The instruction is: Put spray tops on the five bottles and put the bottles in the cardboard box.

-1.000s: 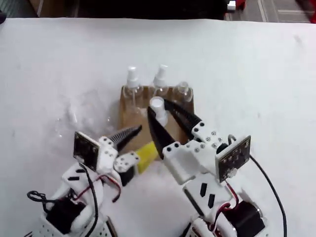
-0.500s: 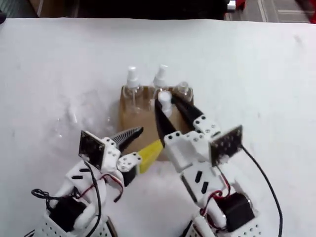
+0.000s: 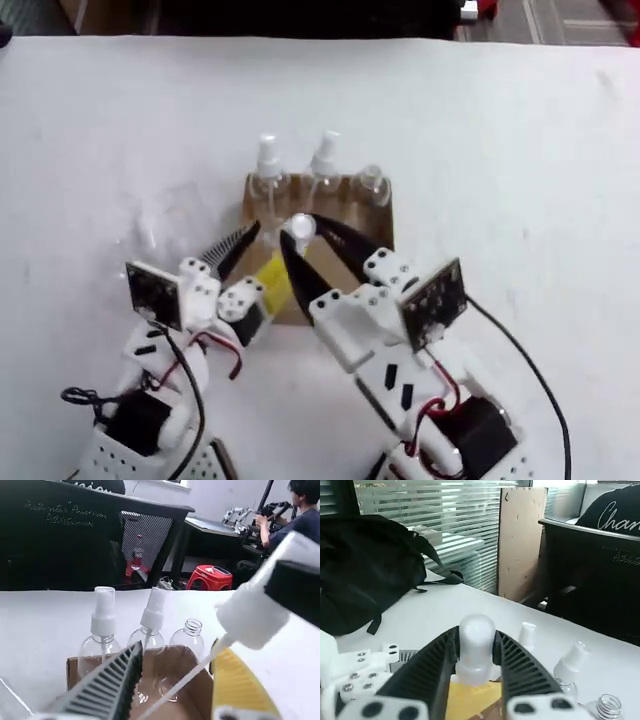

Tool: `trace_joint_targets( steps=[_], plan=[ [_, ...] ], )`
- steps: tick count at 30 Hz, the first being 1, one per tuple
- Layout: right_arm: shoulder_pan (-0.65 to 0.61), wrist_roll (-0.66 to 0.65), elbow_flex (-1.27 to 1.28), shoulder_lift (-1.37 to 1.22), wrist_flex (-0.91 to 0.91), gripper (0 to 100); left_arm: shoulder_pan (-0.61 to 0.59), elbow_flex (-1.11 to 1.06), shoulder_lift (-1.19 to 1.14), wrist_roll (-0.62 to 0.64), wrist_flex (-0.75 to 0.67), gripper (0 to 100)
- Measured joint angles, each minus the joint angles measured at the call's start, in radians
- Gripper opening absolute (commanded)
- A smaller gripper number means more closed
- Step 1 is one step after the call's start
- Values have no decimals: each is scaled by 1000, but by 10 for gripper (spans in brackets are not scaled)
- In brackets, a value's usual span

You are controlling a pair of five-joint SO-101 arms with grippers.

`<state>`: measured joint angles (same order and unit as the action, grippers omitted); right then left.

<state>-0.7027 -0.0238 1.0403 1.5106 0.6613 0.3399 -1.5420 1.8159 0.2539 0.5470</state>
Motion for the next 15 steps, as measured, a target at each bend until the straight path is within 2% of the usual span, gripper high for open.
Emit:
trace_joint_targets(
  steps=[15],
  plan=[
    [41,0,-5,-3,12,15,6,-20,0,9,-5,207]
  ],
)
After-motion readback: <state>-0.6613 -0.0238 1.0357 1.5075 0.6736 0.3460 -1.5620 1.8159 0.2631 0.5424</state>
